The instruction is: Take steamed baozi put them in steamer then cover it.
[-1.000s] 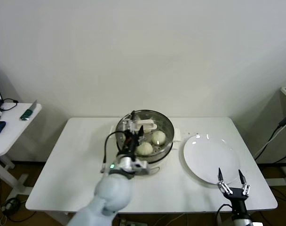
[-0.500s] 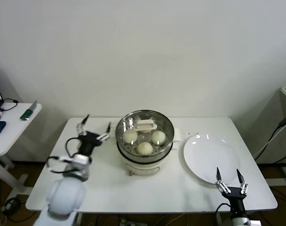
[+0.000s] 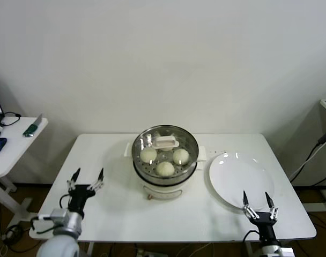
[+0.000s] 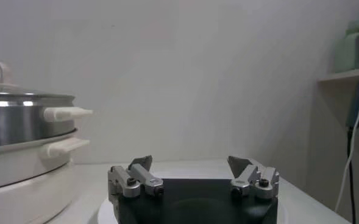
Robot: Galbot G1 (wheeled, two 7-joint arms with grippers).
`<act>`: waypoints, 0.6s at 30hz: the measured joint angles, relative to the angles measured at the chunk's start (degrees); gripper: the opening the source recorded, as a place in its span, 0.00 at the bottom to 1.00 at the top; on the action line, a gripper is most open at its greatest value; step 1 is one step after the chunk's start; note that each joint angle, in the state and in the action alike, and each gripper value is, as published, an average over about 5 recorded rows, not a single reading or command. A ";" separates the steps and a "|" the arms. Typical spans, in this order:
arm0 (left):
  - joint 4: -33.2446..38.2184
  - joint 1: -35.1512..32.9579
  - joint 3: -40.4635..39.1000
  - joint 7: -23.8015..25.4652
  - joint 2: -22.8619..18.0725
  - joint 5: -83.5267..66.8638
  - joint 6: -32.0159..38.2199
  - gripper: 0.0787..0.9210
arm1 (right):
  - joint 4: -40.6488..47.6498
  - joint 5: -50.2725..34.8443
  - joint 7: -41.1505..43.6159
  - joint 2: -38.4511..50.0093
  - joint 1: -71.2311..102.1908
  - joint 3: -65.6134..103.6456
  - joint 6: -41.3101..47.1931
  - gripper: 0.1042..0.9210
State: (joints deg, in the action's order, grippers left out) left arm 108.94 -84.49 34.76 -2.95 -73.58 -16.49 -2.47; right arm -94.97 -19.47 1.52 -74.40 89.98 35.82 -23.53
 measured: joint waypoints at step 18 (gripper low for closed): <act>-4.74 -4.85 0.21 -0.56 -1.69 -4.16 7.14 0.88 | 1.11 -0.04 -0.32 -0.14 -0.36 -0.59 -0.76 0.88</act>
State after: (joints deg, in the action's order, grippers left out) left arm 104.21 -89.34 34.97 -3.50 -75.27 -20.65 4.67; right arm -93.87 -19.51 1.20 -74.55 89.63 35.24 -24.30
